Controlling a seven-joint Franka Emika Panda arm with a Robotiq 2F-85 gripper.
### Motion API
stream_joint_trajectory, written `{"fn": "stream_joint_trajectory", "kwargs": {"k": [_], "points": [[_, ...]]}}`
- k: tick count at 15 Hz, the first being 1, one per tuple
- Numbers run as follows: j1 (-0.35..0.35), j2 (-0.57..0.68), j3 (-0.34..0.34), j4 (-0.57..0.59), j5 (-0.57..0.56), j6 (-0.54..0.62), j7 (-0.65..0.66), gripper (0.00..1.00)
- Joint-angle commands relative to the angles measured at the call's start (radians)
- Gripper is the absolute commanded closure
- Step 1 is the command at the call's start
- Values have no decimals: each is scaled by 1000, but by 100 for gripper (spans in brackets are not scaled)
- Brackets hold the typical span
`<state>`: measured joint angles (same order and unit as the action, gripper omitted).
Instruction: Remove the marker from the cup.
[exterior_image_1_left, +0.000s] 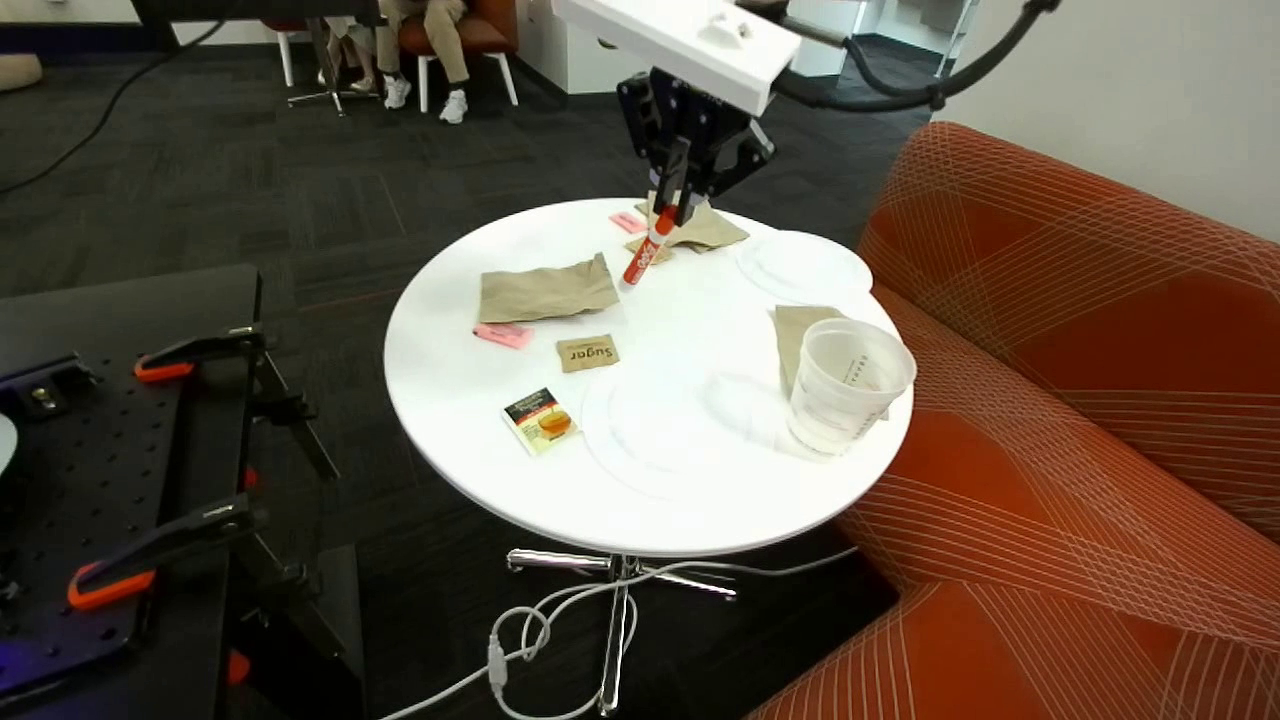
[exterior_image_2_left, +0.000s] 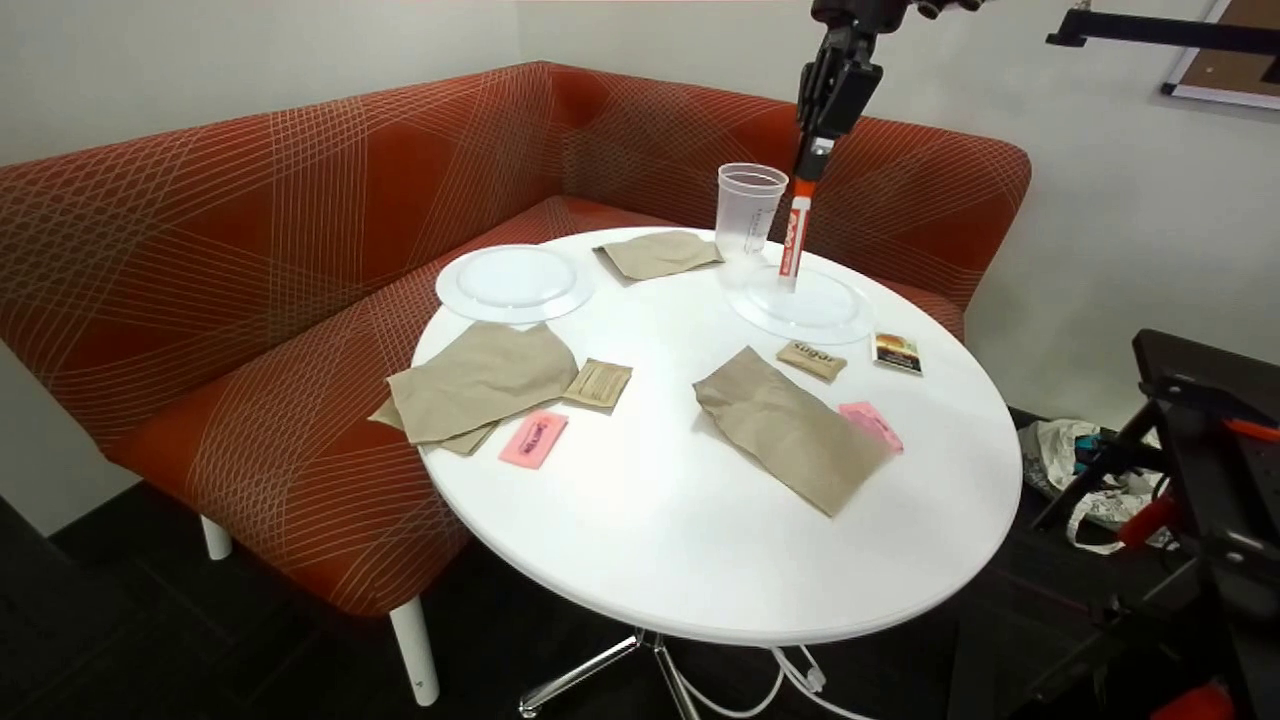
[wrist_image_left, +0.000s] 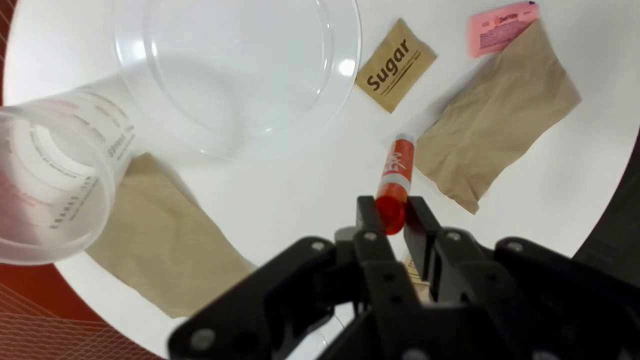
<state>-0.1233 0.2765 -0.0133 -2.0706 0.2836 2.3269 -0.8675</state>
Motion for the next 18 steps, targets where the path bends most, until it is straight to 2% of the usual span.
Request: {"fn": "stream_joint_trajectory", "kwargs": {"k": [1,12,13,14,15,18], "points": [[-19,87,34,79,33,2,-4,95],[-3,284,77,250,-41,-18,64,95],[3,294,74,257,-56,-11,78,56],[5,301,74,269,-72,-12,89,56],[8,301,73,269,-91,-7,103,50],[17,285,76,251,-144,20,125,27]]}}
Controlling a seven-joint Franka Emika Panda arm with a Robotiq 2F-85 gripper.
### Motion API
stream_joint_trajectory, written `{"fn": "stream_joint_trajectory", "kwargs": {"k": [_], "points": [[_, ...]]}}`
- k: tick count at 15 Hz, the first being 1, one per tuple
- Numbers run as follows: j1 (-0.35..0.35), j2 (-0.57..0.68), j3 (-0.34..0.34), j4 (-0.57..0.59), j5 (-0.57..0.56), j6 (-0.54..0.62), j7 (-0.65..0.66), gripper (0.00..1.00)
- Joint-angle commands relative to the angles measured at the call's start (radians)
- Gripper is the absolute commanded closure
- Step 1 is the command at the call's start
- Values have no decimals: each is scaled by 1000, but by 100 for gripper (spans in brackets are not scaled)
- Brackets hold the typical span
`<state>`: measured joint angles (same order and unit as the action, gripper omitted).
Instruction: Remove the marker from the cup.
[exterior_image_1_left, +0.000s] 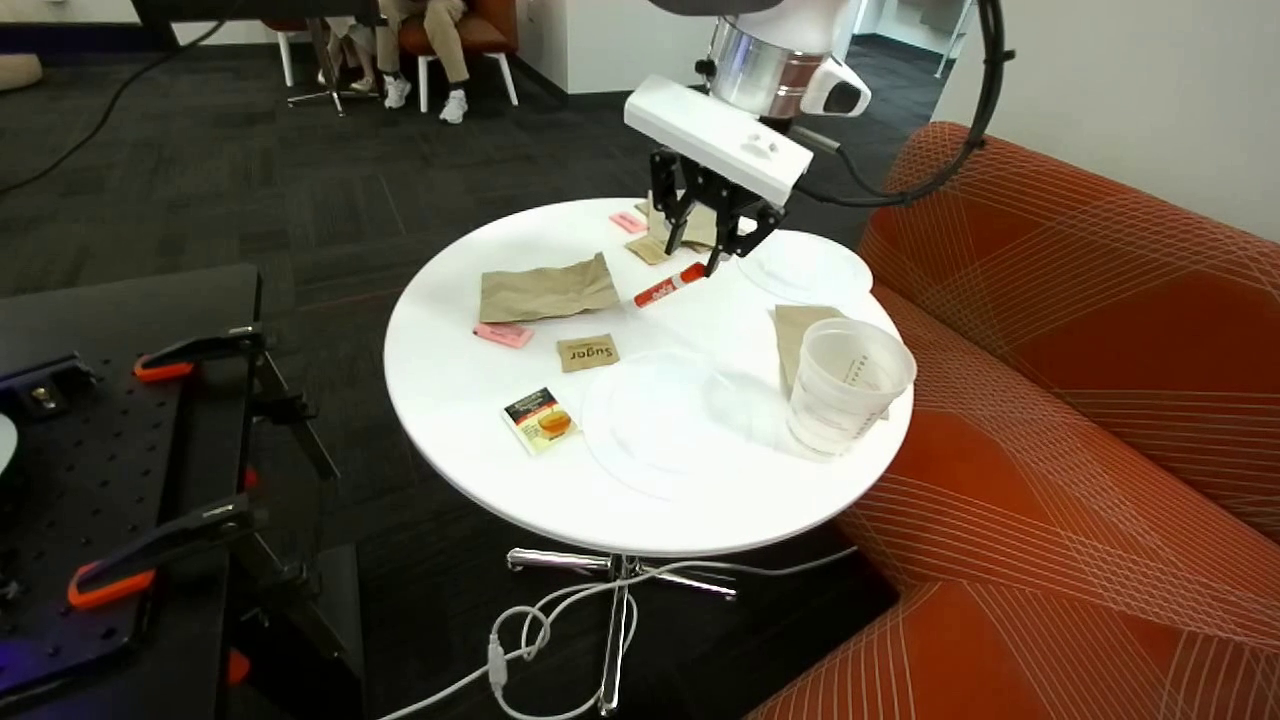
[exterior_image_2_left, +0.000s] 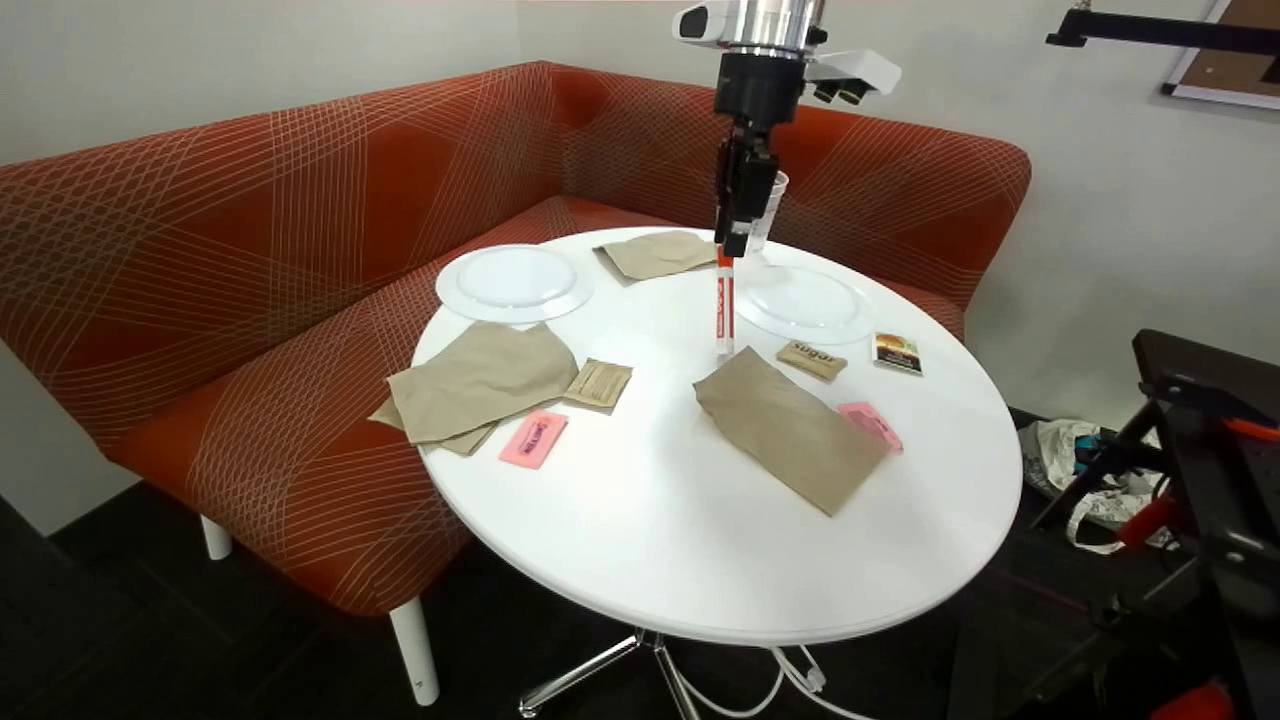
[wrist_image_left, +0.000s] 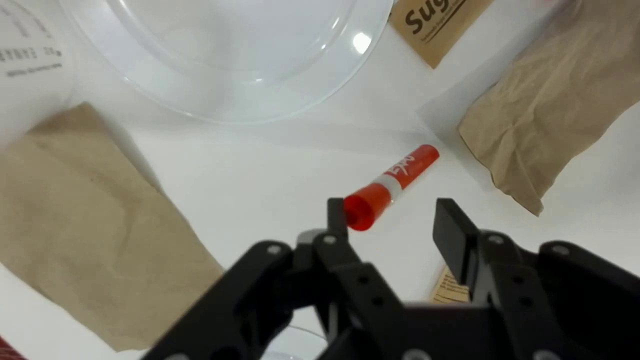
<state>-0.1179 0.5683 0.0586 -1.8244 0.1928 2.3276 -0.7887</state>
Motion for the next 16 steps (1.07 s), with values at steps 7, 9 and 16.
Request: {"fn": "stream_joint_trajectory", "kwargs": {"k": [7,9,16], "points": [[47,-157,6,-139,-174,113,77,0],[66,-218,-12,-188,-232,91,126,0],[63,-302,-9,-253,-345,60,186,0]]}}
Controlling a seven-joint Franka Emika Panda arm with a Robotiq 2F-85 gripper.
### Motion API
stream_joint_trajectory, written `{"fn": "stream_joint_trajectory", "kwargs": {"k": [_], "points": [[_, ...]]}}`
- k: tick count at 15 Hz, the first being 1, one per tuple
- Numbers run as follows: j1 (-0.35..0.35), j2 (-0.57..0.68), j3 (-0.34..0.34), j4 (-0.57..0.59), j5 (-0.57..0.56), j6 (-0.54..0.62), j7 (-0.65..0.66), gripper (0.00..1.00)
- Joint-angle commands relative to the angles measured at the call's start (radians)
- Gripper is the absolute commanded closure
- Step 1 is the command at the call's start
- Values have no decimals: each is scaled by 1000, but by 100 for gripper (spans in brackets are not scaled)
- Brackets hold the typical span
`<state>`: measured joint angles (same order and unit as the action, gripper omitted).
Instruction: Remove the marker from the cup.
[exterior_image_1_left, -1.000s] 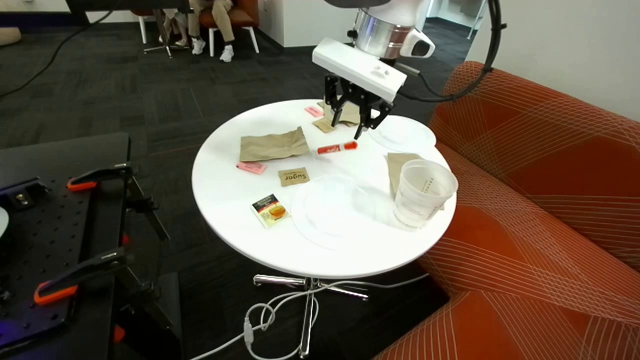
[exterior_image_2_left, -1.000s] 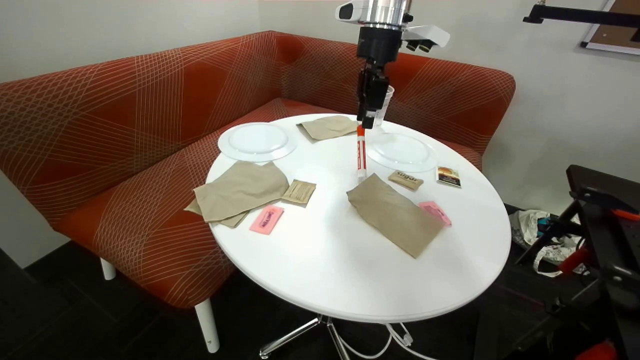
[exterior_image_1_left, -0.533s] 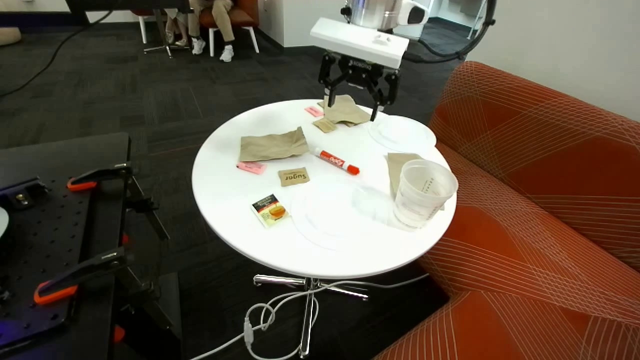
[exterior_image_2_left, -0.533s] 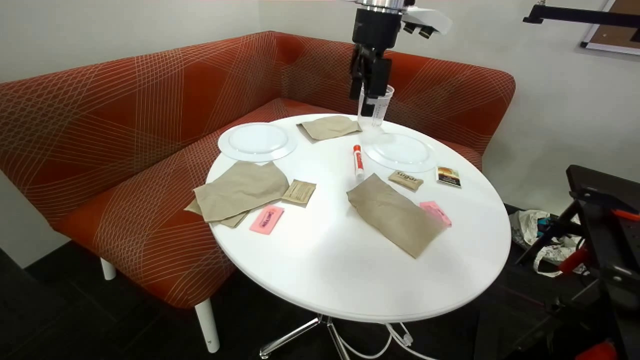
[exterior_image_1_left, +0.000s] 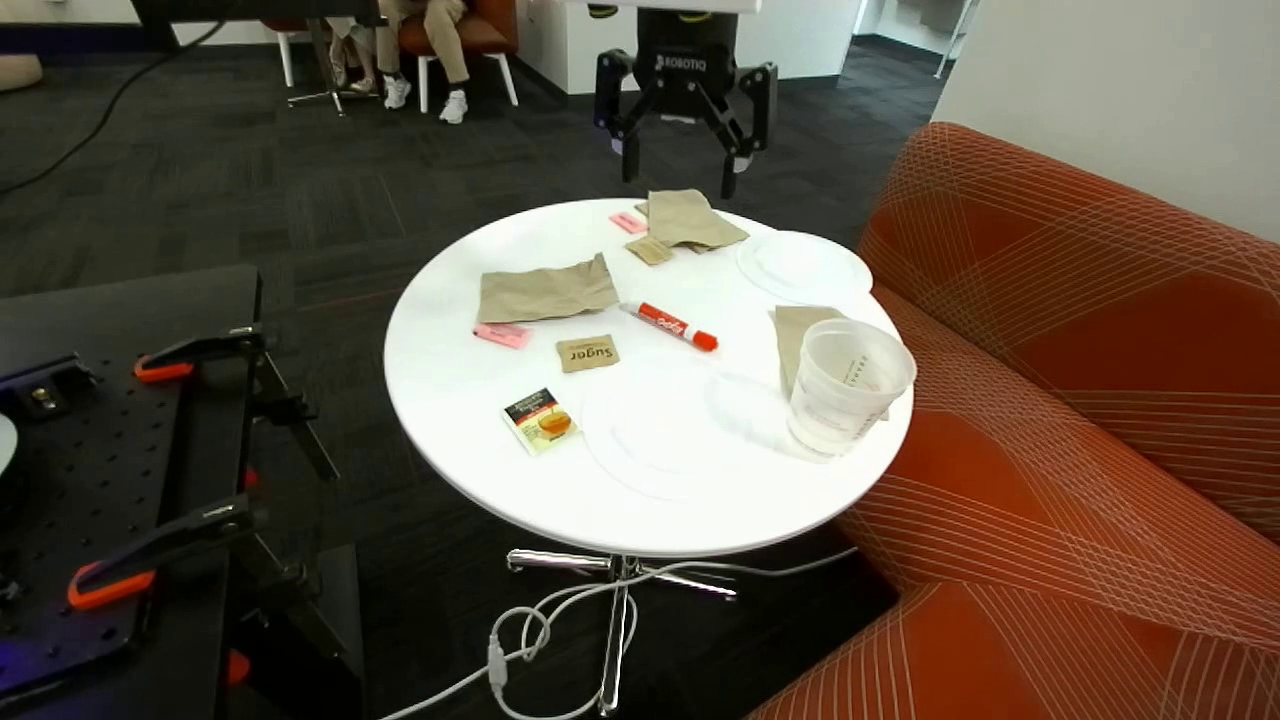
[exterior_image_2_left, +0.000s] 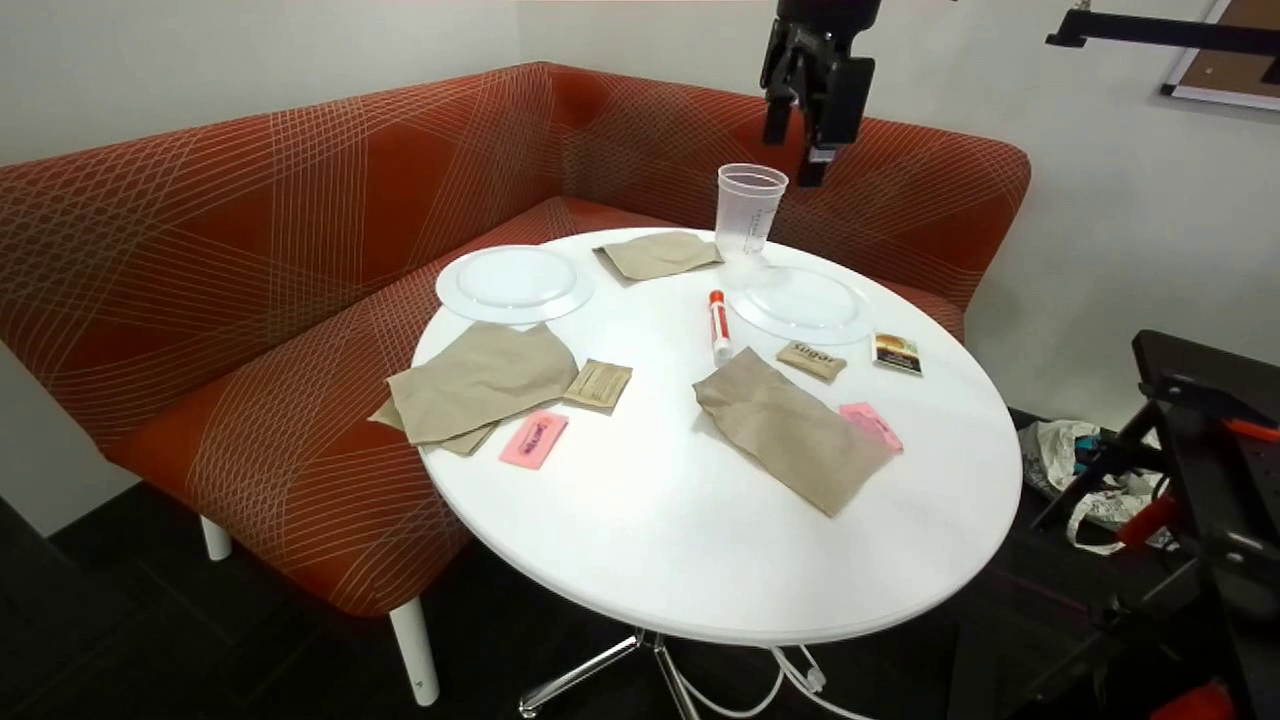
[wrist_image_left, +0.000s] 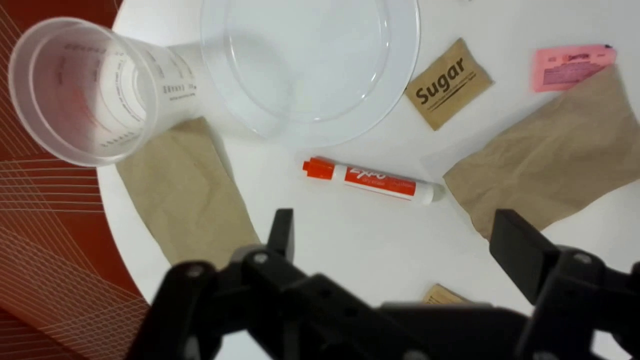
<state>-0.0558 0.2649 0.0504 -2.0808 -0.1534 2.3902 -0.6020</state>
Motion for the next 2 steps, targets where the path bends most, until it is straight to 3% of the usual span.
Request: {"fn": "stream_joint_trajectory", "kwargs": {"k": [1,2], "points": [[2,-19,-2,-15,-4,-7,0,0],[3,-33,-3,-28,-5,-7,0,0]]}}
